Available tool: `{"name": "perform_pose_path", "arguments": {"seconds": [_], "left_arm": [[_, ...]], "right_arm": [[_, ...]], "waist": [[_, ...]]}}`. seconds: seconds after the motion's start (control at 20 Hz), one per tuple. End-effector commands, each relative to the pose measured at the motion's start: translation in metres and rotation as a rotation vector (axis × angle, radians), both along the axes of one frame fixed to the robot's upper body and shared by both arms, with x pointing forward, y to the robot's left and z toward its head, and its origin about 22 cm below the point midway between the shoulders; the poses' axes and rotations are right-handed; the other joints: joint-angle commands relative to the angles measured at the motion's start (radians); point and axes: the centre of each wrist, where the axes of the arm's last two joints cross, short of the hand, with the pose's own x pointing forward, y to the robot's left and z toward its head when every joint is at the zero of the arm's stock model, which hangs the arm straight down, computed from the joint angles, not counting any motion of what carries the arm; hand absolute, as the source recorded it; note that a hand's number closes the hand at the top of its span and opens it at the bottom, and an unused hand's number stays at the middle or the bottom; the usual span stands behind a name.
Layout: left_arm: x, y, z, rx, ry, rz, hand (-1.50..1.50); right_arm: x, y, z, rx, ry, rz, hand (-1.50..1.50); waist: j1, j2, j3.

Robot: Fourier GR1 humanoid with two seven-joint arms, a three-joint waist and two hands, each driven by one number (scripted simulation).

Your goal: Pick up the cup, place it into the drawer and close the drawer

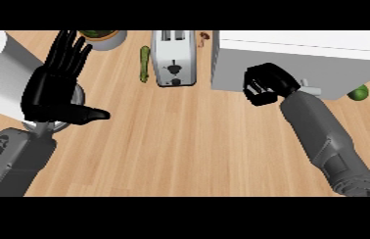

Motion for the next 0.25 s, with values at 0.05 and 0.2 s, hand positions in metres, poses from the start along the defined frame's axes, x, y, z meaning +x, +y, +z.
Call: {"name": "perform_pose_path", "arguments": {"seconds": [0.05,0.2], "left_arm": [[-0.001,-0.001,-0.001,-0.007,0.002,-0.02,-1.5],[0.001,0.0,-0.003,0.005,0.007,-0.011,-1.5]], "right_arm": [[0.02,-0.036,0.046,0.021,-0.053,-0.229,1.5],[0.018,-0.038,0.044,0.024,-0.056,-0.215,1.5]], "waist": [[0.031,0.045,0.013],[0.025,0.05,0.013]]}}
